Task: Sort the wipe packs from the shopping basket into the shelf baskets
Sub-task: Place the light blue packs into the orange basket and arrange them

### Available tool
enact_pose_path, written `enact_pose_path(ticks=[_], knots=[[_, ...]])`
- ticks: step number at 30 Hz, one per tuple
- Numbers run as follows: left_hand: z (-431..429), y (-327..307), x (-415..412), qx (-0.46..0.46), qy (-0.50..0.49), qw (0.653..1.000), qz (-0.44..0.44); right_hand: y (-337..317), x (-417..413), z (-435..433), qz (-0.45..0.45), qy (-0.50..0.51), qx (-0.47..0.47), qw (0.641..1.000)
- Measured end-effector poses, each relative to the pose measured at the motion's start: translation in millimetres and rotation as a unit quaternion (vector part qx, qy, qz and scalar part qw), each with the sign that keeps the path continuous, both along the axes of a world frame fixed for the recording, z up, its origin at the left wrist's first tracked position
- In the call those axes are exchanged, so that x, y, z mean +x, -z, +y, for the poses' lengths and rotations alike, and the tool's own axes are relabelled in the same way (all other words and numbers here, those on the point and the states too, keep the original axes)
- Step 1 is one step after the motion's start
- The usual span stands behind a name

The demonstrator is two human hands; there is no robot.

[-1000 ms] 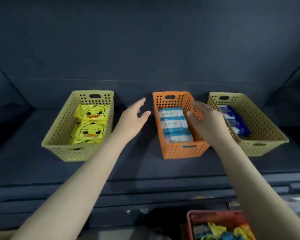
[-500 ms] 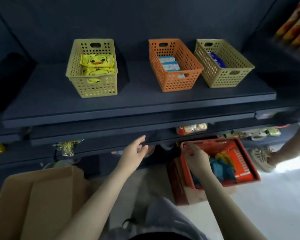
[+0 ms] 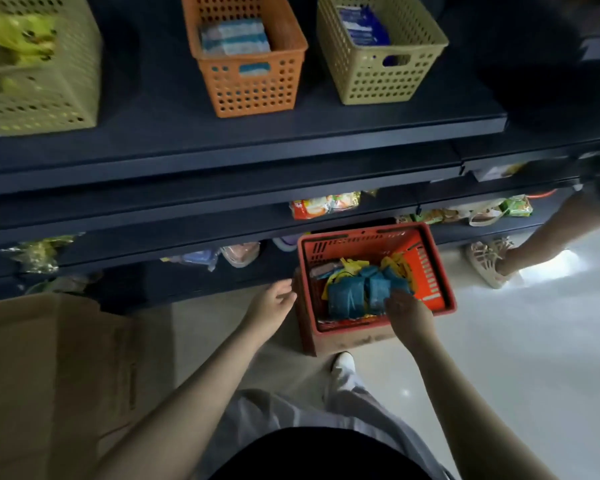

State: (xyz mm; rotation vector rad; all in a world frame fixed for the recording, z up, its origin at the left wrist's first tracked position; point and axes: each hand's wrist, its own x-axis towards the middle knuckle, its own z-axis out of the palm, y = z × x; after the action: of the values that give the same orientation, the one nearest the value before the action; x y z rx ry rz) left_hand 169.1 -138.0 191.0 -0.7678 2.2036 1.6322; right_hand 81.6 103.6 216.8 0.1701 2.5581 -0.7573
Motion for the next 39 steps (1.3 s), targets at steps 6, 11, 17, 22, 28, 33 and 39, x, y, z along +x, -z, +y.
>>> enact_pose_path(ticks=[6, 11, 17, 22, 28, 33, 39], knots=[[78.0, 43.9, -50.1, 0.031, -0.046, 0.995, -0.083, 36.6, -64.0, 73.9, -0.032, -0.050, 0.027, 0.998], [113.6, 117.5, -97.0, 0.034, -0.057, 0.988, -0.142, 117.6, -119.3, 85.4, -0.086, -0.083, 0.045, 0.992], [138.1, 246.0, -145.6, 0.051, -0.128, 0.970, -0.199, 255.3, -161.8, 86.2, -0.116, -0.094, 0.057, 0.987], [143.9, 322.4, -152.2, 0.021, -0.148, 0.959, -0.239, 333.1, -167.2, 95.2, -0.152, -0.068, 0.063, 0.984], [150.2, 345.4, -149.0, 0.046, -0.172, 0.959, -0.221, 357.9, -174.9, 93.9, -0.129, -0.001, 0.076, 0.989], [147.5, 352.7, -150.7, 0.042, -0.203, 0.953, -0.220, 354.6, -170.5, 87.9, -0.120, -0.023, 0.089, 0.988], [144.8, 331.9, -151.6, -0.009, -0.200, 0.967, -0.160, 338.0, -174.7, 88.1, -0.108, 0.017, -0.065, 0.992]])
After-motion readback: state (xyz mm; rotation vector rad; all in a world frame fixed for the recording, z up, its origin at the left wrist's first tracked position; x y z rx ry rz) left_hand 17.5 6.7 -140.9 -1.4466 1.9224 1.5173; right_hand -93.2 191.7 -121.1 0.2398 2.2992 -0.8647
